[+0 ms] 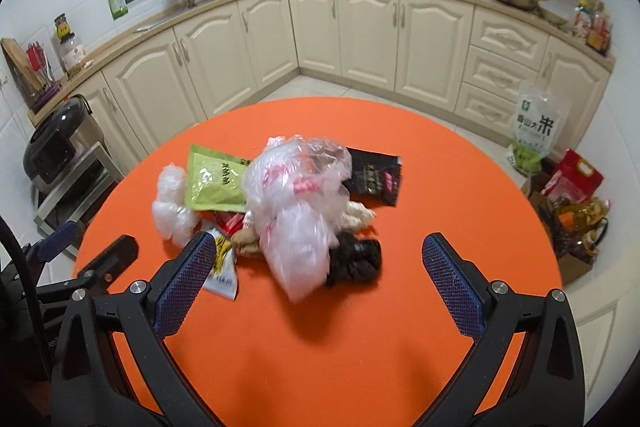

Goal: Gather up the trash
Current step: 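Grasp the pink-printed plastic bag with the right gripper while the left gripper grasps the clear bag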

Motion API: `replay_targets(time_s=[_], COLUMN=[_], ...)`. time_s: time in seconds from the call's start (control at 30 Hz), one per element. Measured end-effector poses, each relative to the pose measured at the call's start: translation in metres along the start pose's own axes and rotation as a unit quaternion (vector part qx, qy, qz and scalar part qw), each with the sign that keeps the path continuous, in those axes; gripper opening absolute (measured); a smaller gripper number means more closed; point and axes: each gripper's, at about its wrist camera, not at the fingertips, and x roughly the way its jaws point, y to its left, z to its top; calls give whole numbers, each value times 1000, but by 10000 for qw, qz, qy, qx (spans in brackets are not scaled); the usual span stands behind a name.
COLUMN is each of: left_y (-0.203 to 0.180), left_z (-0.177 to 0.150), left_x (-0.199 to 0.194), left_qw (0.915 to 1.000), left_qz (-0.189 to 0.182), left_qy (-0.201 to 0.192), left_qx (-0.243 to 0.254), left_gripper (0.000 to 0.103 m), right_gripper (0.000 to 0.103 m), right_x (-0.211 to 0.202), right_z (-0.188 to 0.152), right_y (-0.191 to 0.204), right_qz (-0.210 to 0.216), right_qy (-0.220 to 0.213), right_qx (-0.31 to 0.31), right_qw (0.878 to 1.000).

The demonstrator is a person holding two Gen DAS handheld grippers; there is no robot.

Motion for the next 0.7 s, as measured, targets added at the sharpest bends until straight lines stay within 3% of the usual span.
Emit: replay_targets(time_s=[0.23,0.33,0.37,0.43,0.47,0.5,0.6,0.7], left_y=[-16,-20,-22,-23,-23,-25,-23,-21], left_z=[50,68,74,77,80,84,85,91], left_x=[77,101,110,123,129,134,143,147], left_qw=[9992,9991,9992,9990,9986,9988,9985,9987], left_qz=[147,106,55,-21,-68,-18,-279,-299], left_qy=[377,401,397,455,525,487,464,397], left_qx=[28,-6,-5,4,4,68,66,72], left_gripper=[102,98,91,68,47,45,41,40], right_gripper=[103,93,87,75,62,52,41,37], right_x=[38,48,50,55,56,56,51,43], right_z=[9,10,11,10,9,8,5,2], right_y=[2,3,3,5,7,9,10,8], right_qz=[15,21,46,147,201,195,336,416], right_qy=[226,267,276,334,344,328,281,207], right_qx=[-7,-34,-36,-55,-74,-121,-149,-70], right_qw=[9997,9996,9996,9993,9992,9992,9989,9989])
